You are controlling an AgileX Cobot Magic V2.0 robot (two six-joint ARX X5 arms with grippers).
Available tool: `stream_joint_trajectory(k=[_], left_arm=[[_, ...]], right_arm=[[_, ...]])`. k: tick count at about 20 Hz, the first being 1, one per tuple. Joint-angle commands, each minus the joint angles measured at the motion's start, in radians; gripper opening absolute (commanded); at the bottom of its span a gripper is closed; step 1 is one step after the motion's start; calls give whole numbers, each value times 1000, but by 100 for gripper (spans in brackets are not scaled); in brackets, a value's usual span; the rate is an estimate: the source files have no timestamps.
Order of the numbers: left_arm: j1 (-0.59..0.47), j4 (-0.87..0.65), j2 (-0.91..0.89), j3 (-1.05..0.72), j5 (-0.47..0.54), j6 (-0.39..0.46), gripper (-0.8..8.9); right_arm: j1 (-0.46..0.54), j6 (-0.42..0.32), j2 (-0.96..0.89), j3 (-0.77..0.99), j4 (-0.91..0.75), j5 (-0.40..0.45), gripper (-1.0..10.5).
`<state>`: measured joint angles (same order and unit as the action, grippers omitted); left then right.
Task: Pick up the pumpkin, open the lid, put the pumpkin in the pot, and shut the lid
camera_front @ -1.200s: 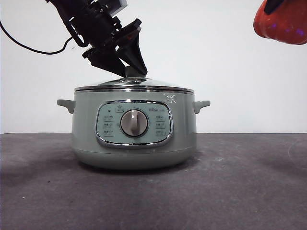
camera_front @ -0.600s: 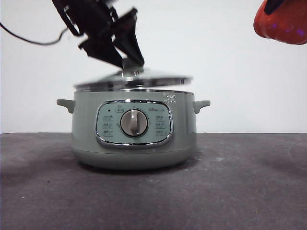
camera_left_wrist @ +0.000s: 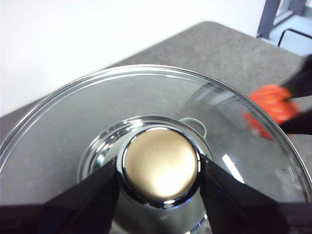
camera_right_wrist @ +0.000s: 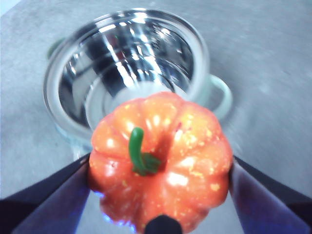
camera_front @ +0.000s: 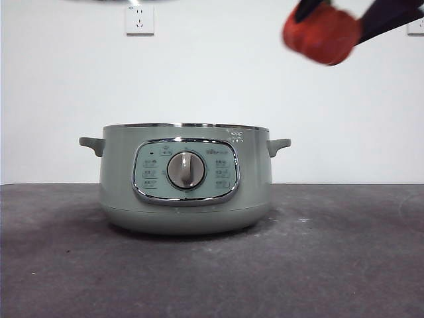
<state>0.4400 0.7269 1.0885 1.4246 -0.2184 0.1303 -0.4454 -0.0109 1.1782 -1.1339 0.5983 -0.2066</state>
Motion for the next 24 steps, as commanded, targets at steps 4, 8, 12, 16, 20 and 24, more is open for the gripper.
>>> stream_joint_trajectory(k=[4, 8, 12, 16, 20, 24], left_arm=[[-3, 144, -193, 5, 19, -3, -8], [-3, 221, -280, 5, 34, -27, -8], [-3, 251, -311, 5, 34, -36, -8], [-3, 262, -311, 5, 34, -36, -8], [-3, 263, -311, 5, 33, -36, -8], [-3, 263, -311, 5, 33, -36, -8]], right_arm=[[-90, -16, 299, -237, -44, 0, -12], [-129, -35, 526, -415, -45, 12, -12], [-152, -80, 692, -498, -61, 65, -12], [-174, -115, 780, -498, -96, 141, -12], [-196, -138, 828, -498, -101, 162, -12], [-211, -142, 853, -498, -98, 164, -12]])
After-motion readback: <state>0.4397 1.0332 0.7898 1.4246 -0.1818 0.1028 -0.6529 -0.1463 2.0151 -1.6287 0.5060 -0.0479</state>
